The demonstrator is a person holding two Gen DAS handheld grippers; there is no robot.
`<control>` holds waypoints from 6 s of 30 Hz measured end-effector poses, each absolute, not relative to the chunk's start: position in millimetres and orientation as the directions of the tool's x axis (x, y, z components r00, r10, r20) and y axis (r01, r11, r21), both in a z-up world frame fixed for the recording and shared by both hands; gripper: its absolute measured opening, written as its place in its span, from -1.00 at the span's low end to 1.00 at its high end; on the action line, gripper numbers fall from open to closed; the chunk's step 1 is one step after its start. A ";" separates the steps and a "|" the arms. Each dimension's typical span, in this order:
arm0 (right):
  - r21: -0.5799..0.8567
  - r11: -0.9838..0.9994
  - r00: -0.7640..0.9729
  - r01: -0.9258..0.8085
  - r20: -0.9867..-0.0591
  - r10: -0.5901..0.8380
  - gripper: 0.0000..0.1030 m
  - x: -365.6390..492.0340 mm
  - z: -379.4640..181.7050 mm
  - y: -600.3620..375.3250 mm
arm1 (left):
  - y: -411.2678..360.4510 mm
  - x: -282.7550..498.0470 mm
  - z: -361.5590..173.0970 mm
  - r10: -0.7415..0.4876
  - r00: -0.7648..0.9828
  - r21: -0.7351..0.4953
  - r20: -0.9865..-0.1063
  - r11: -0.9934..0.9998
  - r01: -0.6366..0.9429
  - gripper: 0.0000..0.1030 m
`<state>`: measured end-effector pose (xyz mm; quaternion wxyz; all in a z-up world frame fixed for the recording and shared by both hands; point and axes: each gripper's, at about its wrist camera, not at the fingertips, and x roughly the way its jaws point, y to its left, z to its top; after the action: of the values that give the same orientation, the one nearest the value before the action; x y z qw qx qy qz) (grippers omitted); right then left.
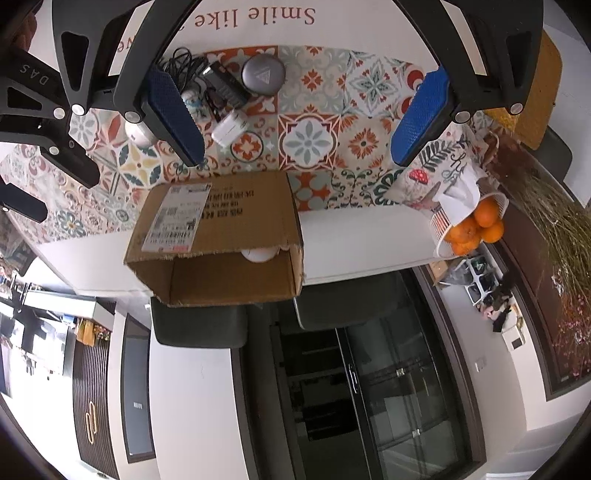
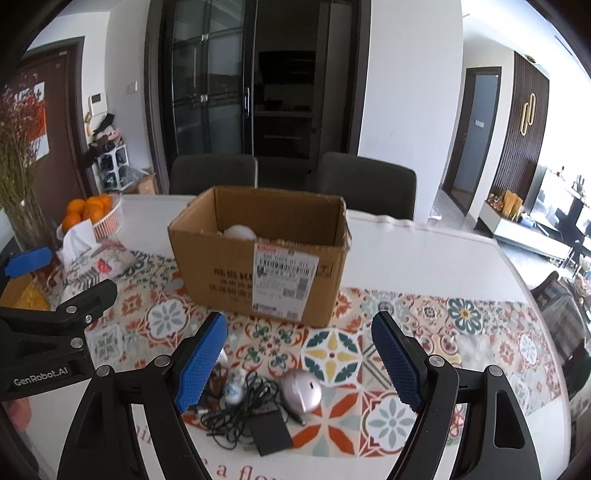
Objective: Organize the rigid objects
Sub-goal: 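Move both tools back over the remaining items on the runner, then grasp the black power adapter with cable with the right gripper while the left grasps the grey case, then carry the adapter and grey case over the box and open both grippers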
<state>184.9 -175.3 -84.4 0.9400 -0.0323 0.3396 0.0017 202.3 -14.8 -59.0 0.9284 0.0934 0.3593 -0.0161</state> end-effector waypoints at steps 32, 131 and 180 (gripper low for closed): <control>-0.028 0.986 0.529 -0.167 -0.846 0.066 0.41 178.1 -188.4 -168.7 | -15.7 181.8 -162.2 0.038 0.551 0.136 -0.834 0.981 0.138 0.98; 0.100 0.993 0.634 -0.059 -0.764 0.115 -0.16 167.8 -128.5 -158.2 | -7.7 192.3 -91.4 -0.141 0.663 0.029 -0.735 0.971 0.238 0.06; 0.055 0.995 0.757 -0.082 -0.646 0.098 -0.16 326.9 -55.3 -179.6 | -42.4 365.2 -39.0 -0.209 0.699 0.052 -0.684 0.942 0.332 0.06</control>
<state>326.9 -179.6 -55.3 0.9372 0.0115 0.3454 0.0479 365.2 -42.4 -39.0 0.9176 0.0858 0.3591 -0.1474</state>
